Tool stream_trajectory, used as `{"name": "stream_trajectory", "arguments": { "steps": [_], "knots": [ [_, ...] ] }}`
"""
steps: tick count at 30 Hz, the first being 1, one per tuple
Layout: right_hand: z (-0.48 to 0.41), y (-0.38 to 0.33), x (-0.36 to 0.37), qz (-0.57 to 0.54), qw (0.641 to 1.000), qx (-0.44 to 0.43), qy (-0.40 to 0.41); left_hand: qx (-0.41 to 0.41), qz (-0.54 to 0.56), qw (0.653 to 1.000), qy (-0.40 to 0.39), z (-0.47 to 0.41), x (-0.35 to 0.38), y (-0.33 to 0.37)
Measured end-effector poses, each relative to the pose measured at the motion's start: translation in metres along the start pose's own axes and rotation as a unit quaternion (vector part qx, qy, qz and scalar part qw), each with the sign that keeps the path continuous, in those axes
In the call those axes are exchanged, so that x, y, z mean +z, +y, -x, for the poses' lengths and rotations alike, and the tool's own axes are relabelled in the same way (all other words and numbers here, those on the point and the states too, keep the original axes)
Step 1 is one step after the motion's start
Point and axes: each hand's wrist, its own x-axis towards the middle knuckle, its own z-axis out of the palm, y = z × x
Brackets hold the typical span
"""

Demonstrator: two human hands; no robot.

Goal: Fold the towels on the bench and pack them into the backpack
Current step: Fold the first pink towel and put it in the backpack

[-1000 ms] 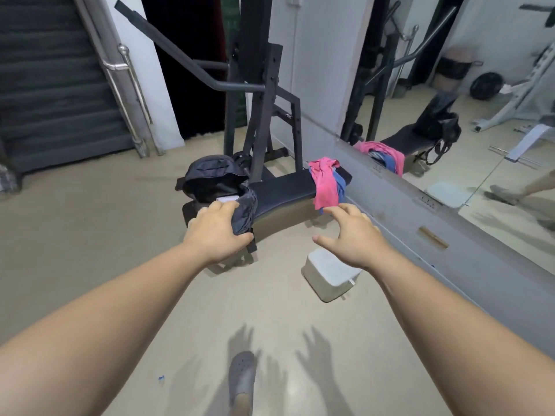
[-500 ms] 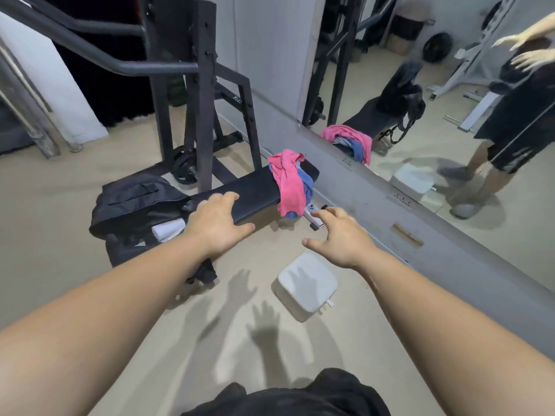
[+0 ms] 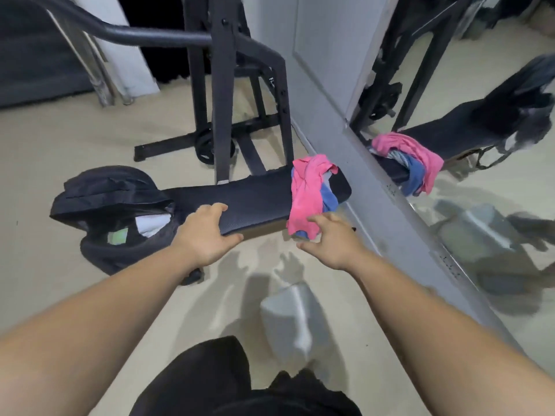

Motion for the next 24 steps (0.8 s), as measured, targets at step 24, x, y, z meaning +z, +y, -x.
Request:
{"name": "stream_trajectory", "arguments": {
  "steps": [24],
  "knots": [
    [-0.373, 0.028, 0.008, 0.078, 0.979, 0.063, -0.178, -0.114, 0.126, 0.979, -0.116, -0.364, 0.064, -0.026]
  ]
}}
